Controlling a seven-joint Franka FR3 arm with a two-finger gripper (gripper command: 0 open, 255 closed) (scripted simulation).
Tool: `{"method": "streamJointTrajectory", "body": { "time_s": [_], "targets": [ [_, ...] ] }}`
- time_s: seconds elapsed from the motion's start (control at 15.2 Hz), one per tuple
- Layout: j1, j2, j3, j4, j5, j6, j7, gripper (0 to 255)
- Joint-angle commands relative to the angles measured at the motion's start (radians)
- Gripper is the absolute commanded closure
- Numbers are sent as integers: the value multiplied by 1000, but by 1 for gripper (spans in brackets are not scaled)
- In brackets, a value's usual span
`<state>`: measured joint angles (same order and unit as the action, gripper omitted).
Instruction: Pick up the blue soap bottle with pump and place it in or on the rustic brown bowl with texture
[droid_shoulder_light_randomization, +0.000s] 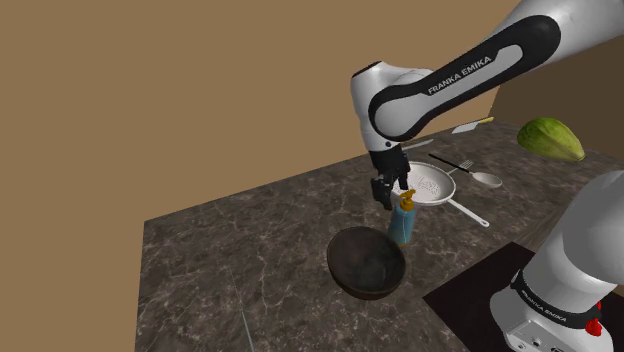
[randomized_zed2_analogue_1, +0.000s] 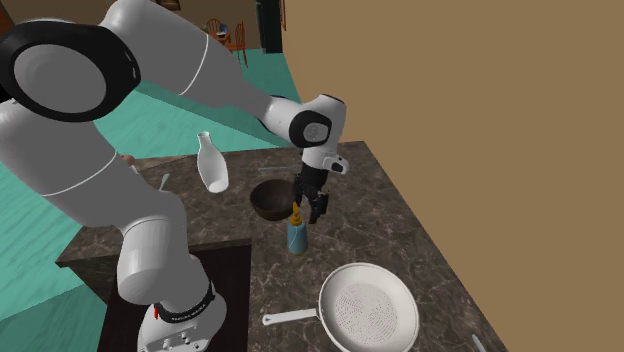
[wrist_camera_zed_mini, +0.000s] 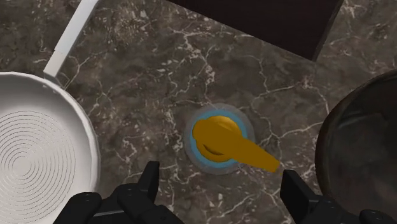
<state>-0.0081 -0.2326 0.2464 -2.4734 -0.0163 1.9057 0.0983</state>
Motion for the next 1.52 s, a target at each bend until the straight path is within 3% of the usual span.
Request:
{"method": "streamJointTrajectory", "body": {
  "time_s": [0.0,0.2,0.73,0.79,1.45],
  "targets": [
    [0,5,1,-23,-1,27,2,0],
    [-1,17,1,-64,-5,78,5,0],
    [-1,17,1,-63,-5,78,5,0],
    [-1,17,1,-63,-5,78,5,255],
    [-1,7,0,-58,-3,63,2,255]
  ]
}}
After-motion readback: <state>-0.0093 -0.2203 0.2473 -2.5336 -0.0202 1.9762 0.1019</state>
